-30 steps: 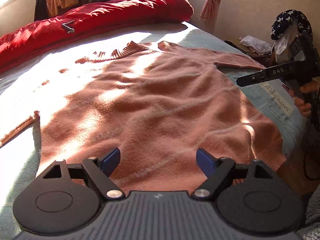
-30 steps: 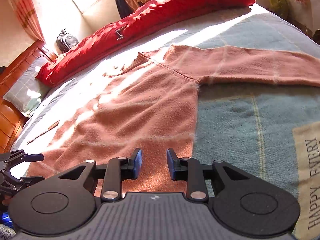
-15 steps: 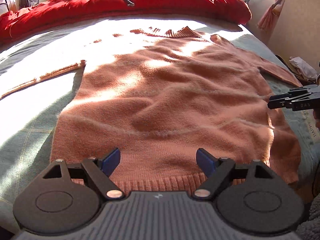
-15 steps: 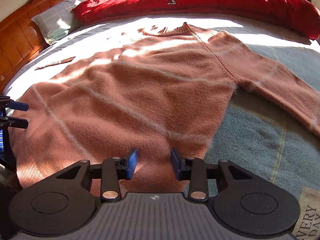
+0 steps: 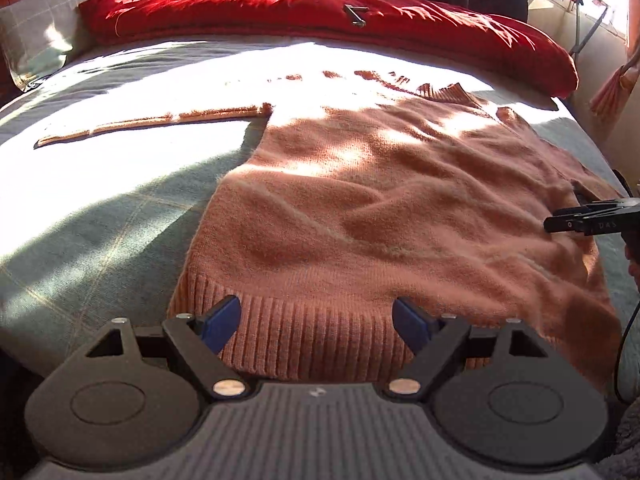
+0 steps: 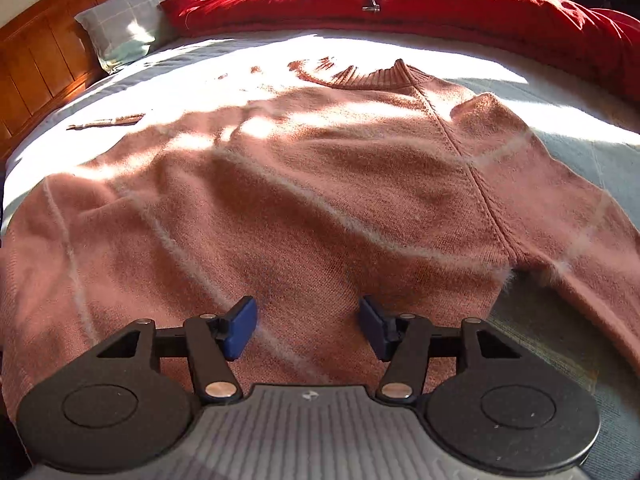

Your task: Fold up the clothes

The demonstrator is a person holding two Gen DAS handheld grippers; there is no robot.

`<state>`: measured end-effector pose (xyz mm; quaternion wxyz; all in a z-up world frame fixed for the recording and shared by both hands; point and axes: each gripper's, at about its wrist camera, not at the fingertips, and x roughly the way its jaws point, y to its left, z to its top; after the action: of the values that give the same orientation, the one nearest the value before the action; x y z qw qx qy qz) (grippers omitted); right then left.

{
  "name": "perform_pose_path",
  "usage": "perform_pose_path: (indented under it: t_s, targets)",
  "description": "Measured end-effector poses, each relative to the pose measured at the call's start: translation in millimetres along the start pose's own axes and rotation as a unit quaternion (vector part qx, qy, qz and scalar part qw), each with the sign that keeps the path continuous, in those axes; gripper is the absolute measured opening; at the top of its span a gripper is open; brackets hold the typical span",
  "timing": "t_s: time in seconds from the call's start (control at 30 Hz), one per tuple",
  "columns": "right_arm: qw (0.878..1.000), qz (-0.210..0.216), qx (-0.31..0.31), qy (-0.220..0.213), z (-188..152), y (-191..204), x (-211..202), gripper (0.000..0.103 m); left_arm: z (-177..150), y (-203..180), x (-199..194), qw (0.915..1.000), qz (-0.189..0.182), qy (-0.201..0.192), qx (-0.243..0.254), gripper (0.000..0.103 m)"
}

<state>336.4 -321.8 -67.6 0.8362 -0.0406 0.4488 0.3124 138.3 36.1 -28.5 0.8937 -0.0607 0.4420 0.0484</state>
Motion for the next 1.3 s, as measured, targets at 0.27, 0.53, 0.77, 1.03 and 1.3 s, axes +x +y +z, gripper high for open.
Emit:
perform_pose_path:
  t_s: [0.27,0.53,0.77,1.03,1.3]
  targets:
    - [1.000,0.026,0.000,-0.008,-6,8,4,0.092,16,2,-1,0.9995,0.013,-0.017,0.024,0.083]
    - [0.999,0.011,-0.026,-0.033,-15,22,5,0.101,15,-11,-17,0.9879,0.017,-0.011,0.154,0.083]
    - [0.997,0.012,-0.029,-0.066,-27,47,-23,0.101,-12,-19,-26,0.9757,-0.050,-0.010,0.213,0.083]
    - [0.992,-0.010,-0.054,-0.116,-78,99,-75,0.100,-55,-39,-28,0.9349,-0.147,-0.035,0.321,0.083]
    - [0.990,-0.008,-0.079,-0.116,-158,166,-114,0.078,-102,-48,-27,0.8822,-0.265,-0.056,0.385,0.083]
